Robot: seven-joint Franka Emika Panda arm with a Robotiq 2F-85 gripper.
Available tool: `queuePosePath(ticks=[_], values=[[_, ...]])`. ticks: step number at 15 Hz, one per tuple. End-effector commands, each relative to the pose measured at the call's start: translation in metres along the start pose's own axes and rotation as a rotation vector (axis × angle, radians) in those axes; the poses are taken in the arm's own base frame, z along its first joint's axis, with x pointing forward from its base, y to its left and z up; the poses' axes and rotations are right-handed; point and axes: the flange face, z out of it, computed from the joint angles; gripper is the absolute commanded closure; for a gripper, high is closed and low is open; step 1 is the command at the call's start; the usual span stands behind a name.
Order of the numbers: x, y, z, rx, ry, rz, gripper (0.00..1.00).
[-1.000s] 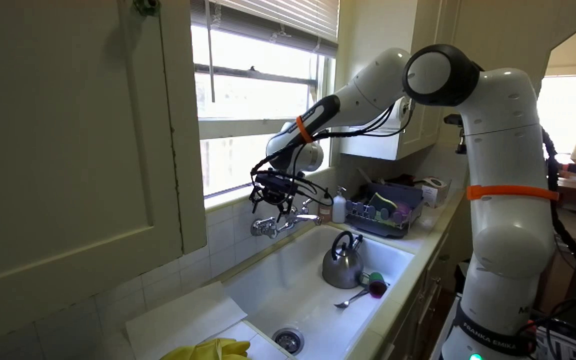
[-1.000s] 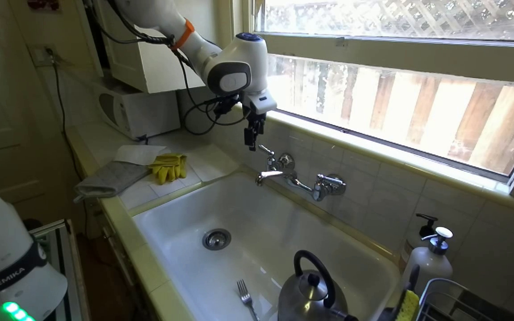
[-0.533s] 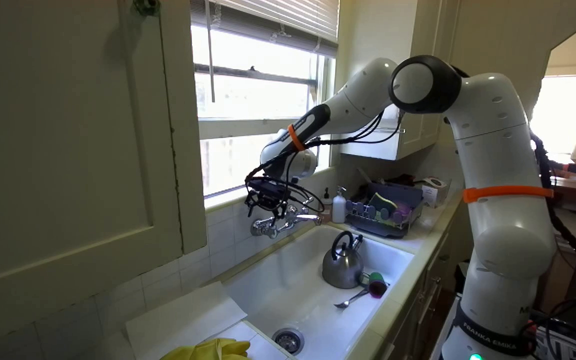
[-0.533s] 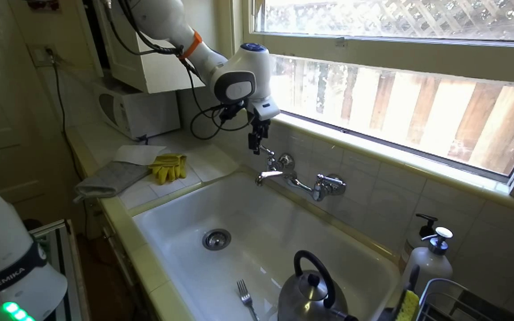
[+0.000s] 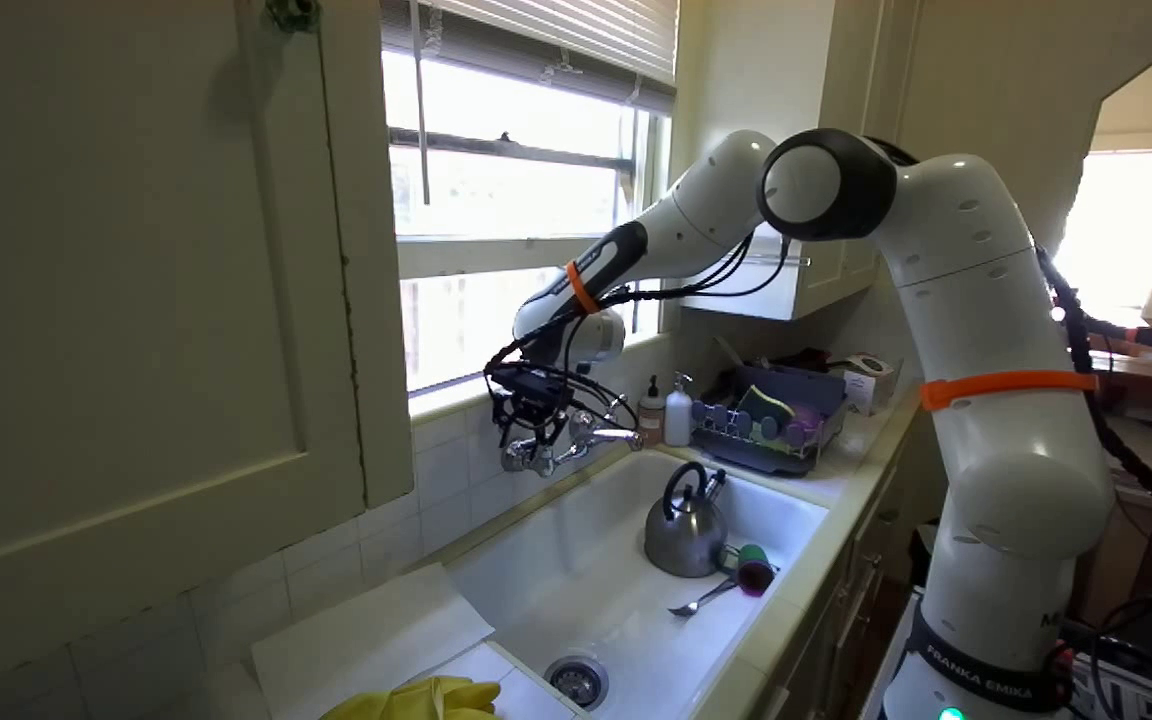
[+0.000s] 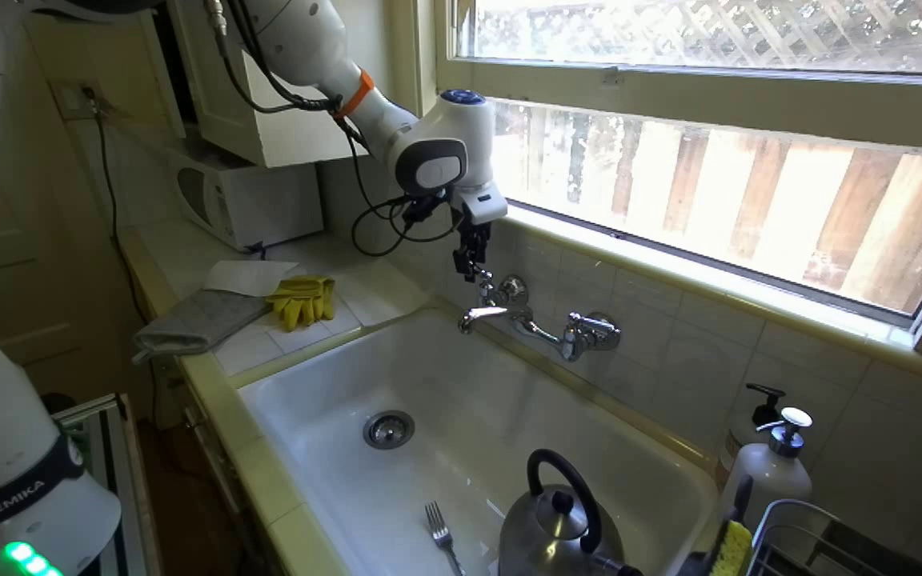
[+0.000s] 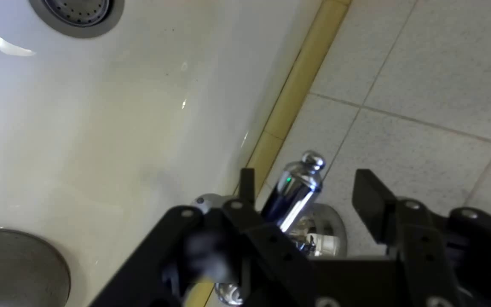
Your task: Turn on the water to the faucet by turning both handles
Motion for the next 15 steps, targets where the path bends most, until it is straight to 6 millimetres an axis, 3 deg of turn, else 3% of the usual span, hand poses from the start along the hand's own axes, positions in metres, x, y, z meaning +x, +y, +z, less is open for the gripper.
queuePosePath(ticks=[1, 5, 7, 8, 15], values=[[0.001, -0.002, 0.005, -0.020, 0.006, 0.007, 0.69], [0.001, 0.001, 0.007, -0.038, -0.003, 0.004, 0.97], [0.000, 0.001, 0.007, -0.043, -0.009, -0.010, 0.95], [0.000, 0.002, 0.008, -0.051, -0.013, -0.021, 1.00], [-0.004, 0.008, 0.004, -0.106, -0.044, -0.173, 1.00]])
